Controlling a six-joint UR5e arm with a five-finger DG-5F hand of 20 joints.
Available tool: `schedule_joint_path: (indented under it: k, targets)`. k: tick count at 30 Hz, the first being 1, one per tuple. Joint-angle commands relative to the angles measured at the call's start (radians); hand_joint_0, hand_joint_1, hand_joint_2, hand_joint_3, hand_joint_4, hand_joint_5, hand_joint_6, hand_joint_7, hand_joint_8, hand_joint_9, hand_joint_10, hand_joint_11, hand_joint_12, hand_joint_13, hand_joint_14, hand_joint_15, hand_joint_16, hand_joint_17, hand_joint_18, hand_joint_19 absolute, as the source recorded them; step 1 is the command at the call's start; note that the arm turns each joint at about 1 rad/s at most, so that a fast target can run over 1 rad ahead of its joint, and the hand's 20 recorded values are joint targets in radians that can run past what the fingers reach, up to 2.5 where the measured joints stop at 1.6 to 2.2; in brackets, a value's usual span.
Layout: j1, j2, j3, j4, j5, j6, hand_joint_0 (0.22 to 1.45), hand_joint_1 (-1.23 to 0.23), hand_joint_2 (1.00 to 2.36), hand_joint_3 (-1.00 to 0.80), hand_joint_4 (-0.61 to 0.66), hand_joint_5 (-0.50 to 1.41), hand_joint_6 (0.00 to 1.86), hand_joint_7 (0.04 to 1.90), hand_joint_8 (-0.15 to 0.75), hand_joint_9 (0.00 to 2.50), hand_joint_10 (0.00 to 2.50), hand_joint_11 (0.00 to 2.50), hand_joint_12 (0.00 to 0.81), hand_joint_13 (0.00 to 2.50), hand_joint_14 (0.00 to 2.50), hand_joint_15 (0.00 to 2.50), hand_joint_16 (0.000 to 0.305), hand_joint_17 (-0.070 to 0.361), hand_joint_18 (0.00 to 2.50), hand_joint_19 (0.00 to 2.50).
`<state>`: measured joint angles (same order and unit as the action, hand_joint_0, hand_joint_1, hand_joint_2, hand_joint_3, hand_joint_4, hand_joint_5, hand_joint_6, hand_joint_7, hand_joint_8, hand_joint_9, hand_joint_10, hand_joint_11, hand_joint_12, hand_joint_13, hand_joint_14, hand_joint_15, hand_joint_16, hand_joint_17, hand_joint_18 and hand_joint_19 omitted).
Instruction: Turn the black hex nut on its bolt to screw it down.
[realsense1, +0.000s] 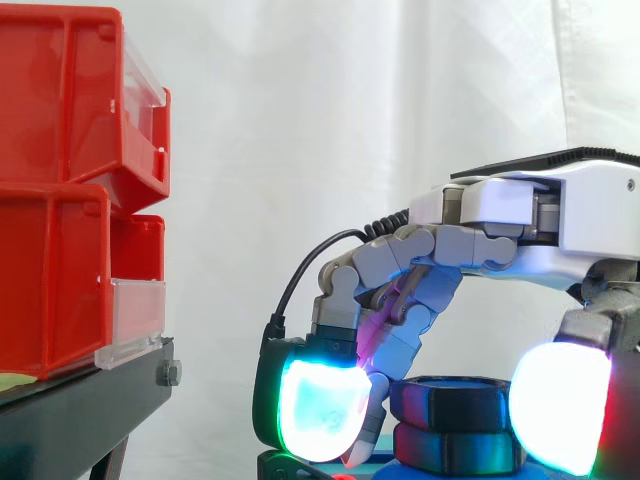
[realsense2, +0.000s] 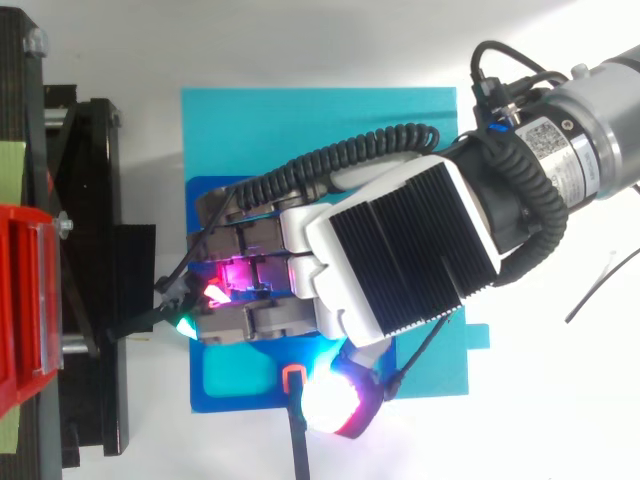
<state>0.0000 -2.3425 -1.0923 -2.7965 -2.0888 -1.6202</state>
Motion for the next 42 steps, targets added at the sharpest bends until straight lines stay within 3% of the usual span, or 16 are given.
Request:
schedule_joint_path:
  k: [1, 15, 19, 32, 42]
  targets:
    - [0.0, 0.0, 0.0, 0.0, -0.001, 0.0, 0.5, -0.46, 1.0, -0.47, 0.29, -0.1, 0.5, 0.88, 0.313, 1.01, 0.01, 0.27, 0.364, 0.86, 0.01, 0.22, 0.05, 0.112, 0.76, 0.37]
    - [-0.002, 0.0, 0.0, 0.002, -0.001, 0.0, 0.56, -0.5, 1.0, -0.4, 0.31, -0.09, 0.5, 0.95, 0.307, 1.01, 0.01, 0.3, 0.346, 0.86, 0.01, 0.22, 0.045, 0.102, 0.75, 0.38]
    - [0.0, 0.0, 0.0, 0.003, -0.001, 0.0, 0.53, -0.43, 1.0, -0.47, 0.28, -0.1, 0.5, 0.96, 0.285, 1.0, 0.01, 0.32, 0.323, 0.84, 0.01, 0.25, 0.04, 0.091, 0.71, 0.42]
    - [-0.002, 0.0, 0.0, 0.0, -0.013, 0.0, 0.51, -0.45, 1.0, -0.5, 0.29, -0.09, 0.5, 0.98, 0.286, 1.0, 0.01, 0.33, 0.316, 0.85, 0.01, 0.25, 0.039, 0.088, 0.72, 0.42]
    - [-0.002, 0.0, 0.008, -0.003, -0.031, 0.02, 0.52, -0.45, 1.0, -0.5, 0.28, -0.07, 0.5, 1.19, 0.29, 1.02, 0.01, 0.36, 0.311, 0.86, 0.01, 0.26, 0.038, 0.086, 0.73, 0.42]
